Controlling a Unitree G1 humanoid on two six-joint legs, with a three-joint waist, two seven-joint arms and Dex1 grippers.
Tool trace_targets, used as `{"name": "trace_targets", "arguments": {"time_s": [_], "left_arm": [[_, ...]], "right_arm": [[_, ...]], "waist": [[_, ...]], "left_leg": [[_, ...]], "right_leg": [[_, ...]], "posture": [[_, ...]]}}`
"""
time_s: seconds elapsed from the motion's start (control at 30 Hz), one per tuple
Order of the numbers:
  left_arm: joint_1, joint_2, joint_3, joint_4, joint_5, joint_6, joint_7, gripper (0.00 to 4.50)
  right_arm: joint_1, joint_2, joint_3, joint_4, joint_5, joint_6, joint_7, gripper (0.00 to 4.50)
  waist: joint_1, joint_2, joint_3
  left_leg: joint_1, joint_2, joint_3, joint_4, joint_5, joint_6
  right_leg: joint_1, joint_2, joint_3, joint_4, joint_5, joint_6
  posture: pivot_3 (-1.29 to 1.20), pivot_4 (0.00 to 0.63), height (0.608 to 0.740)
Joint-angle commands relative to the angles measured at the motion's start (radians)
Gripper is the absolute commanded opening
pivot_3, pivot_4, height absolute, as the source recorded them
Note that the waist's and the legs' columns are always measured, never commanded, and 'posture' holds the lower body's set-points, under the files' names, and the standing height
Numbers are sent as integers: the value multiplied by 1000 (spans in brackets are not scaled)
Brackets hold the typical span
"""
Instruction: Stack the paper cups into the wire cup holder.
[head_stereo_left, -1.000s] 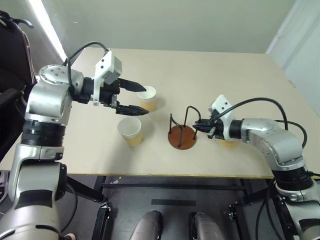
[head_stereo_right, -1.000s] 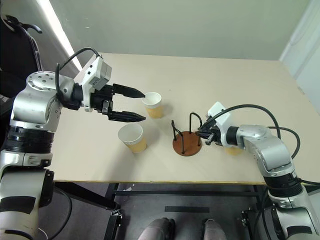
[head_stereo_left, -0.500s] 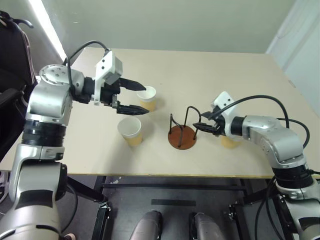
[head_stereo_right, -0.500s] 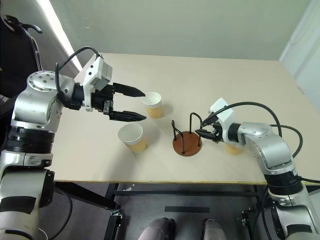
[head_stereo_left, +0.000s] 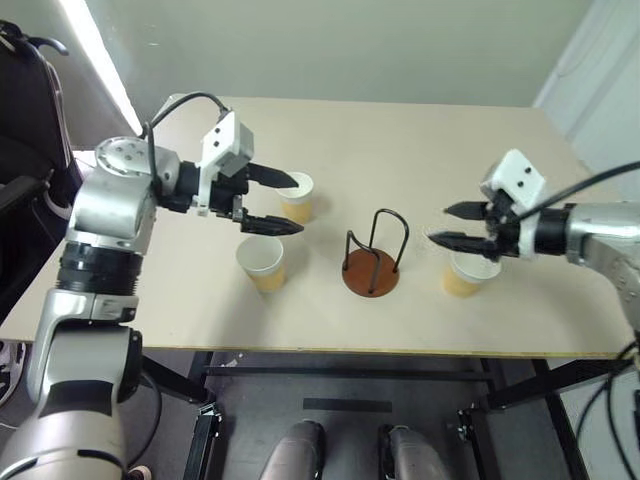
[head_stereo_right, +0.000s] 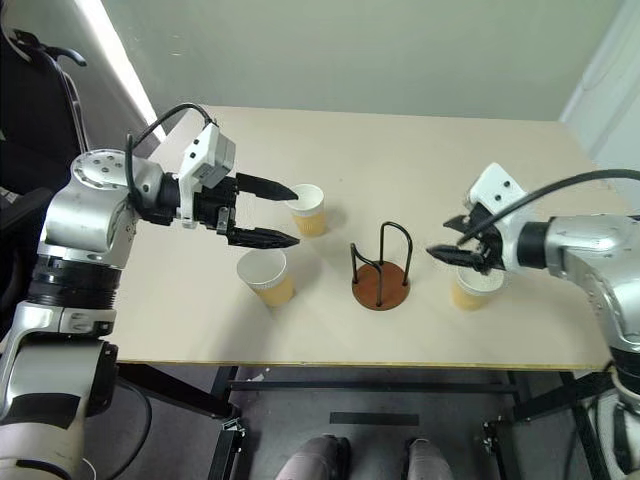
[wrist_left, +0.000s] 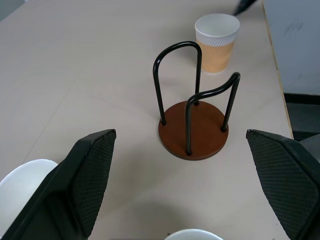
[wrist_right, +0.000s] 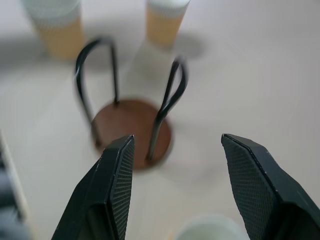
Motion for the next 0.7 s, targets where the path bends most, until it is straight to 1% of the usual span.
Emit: {"name": "trace_targets", "arguments": {"time_s": [0.03, 0.17, 0.3, 0.57, 0.7], "left_arm": [[-35, -1, 9, -5, -7, -13, -6, 4500], [-44, -7, 14, -6, -17, -2, -14, 4500], [-47, -8, 16, -8, -20, 3, -14, 4500], [-51, -6, 20, -19, -25, 16, -10, 4500], [-67, -13, 31, -56, -69, 69, -22, 4500]], "right_arm": [[37, -78, -5, -43, 2, -72, 83, 2742], [82, -143, 29, -24, -54, -165, 132, 2742], [116, -174, 55, -3, -98, -240, 162, 2742], [143, -176, 116, 60, -198, -337, 170, 2742], [143, -166, 176, 113, -282, -396, 170, 2742]], "waist": [[0, 0, 0], [-1, 0, 0], [-1, 0, 0], [-1, 0, 0], [0, 0, 0]], "left_leg": [[0, 0, 0, 0, 0, 0], [0, 0, 0, 0, 0, 0], [0, 0, 0, 0, 0, 1], [0, 0, 0, 1, 0, 2], [0, 0, 0, 1, 0, 2]], "right_leg": [[0, 0, 0, 0, 0, 0], [0, 0, 0, 0, -1, 2], [0, 0, 0, 0, 0, 5], [1, 0, 0, 1, 0, 6], [1, 0, 0, 0, 1, 7]], "posture": [[0, 150, 740], [0, 150, 740], [0, 150, 740], [0, 150, 740], [0, 150, 740]]}}
